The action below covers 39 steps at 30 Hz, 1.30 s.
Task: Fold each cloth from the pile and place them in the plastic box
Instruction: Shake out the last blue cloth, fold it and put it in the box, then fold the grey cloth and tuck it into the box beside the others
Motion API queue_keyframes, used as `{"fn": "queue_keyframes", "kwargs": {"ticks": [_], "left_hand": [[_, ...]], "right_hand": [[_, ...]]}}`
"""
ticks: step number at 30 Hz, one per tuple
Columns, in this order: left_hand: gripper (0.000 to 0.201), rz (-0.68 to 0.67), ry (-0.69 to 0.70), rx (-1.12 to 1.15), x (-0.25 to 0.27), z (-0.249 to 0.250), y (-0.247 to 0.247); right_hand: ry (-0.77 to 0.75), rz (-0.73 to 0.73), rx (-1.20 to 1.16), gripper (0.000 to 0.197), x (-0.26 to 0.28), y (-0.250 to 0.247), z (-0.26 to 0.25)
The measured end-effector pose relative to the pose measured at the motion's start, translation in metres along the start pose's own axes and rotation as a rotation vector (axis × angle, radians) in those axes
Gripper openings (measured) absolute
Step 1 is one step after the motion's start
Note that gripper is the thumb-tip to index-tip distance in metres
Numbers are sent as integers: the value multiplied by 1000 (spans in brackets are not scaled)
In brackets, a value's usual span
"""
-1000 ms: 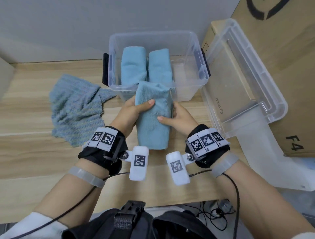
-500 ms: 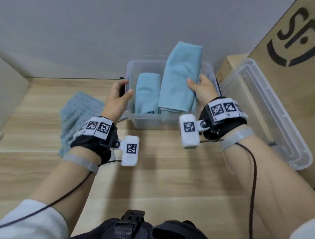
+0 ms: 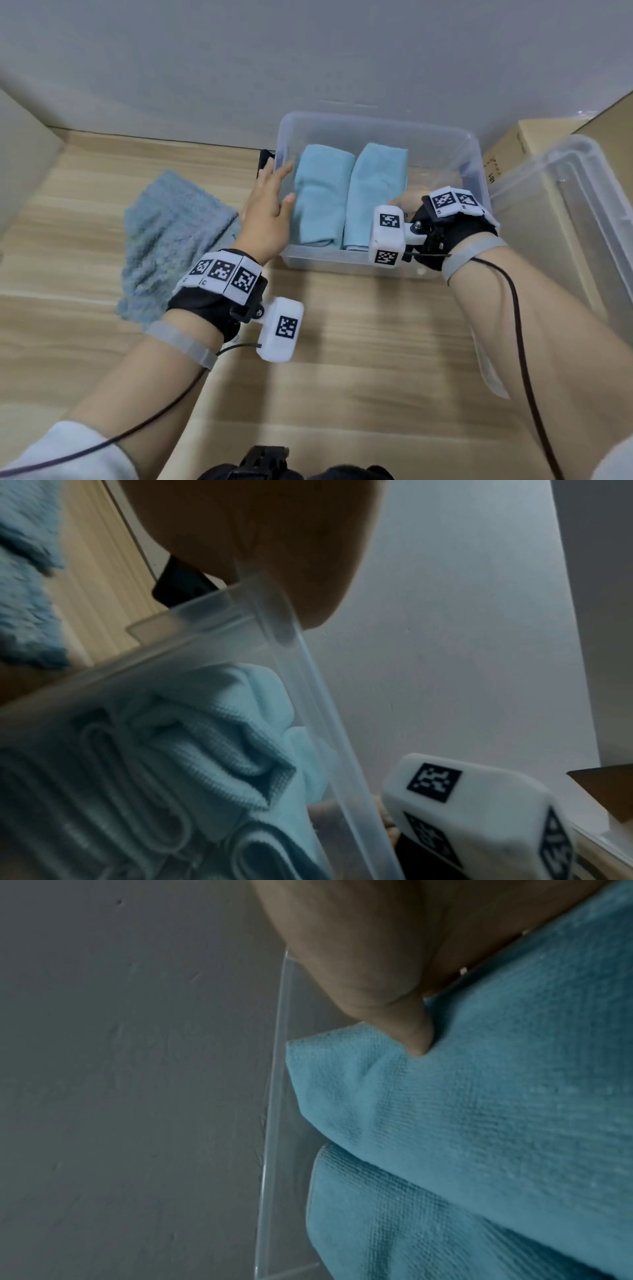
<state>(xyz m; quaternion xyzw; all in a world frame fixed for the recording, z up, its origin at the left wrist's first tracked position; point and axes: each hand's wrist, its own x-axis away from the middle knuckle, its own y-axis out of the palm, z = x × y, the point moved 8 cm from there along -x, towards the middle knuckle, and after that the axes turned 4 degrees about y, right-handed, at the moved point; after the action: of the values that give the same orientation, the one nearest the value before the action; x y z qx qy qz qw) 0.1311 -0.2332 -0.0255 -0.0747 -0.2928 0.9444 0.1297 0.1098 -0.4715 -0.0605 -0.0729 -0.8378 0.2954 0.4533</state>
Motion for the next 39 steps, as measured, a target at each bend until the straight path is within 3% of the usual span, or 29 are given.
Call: {"fn": "queue_keyframes", "kwargs": {"ticks": [3, 5, 7, 9, 12, 16, 19, 23, 28, 32, 35, 39], "left_hand": [[46, 0, -12, 23, 1, 0, 0], [47, -4, -19, 17, 1, -1, 1], [47, -3, -27, 18, 2, 0, 1], [46, -3, -28, 32, 2, 0, 1], [44, 27, -29, 35, 4, 1, 0], [38, 150, -36, 70, 11, 3, -10], [35, 251, 0, 129, 34, 4, -26], [36, 316, -33, 249, 81, -22, -53], [25, 305, -204, 220, 123, -89, -101], [23, 331, -319, 185, 149, -138, -137], [28, 214, -327, 122, 161, -157, -139], [33, -148, -298, 27, 170, -173, -112]], "right_hand": [[-44, -19, 106, 24, -6, 4, -3], [32, 21, -28, 22, -5, 0, 3], [78, 28, -118, 46, 7, -3, 2], [12, 133, -242, 76, 10, -17, 0], [-82, 190, -311, 80, 32, -25, -4], [-208, 146, -470, 67, 79, -9, -12], [-314, -15, -616, 43, 117, 18, -21], [-415, -207, -545, 21, 157, 69, -32], [-403, -333, -386, 17, 159, 150, -36], [-325, -305, -275, 18, 142, 210, -31], [-319, -245, -117, 30, 124, 247, -26], [-378, -271, 234, 41, 118, 284, -21]]}}
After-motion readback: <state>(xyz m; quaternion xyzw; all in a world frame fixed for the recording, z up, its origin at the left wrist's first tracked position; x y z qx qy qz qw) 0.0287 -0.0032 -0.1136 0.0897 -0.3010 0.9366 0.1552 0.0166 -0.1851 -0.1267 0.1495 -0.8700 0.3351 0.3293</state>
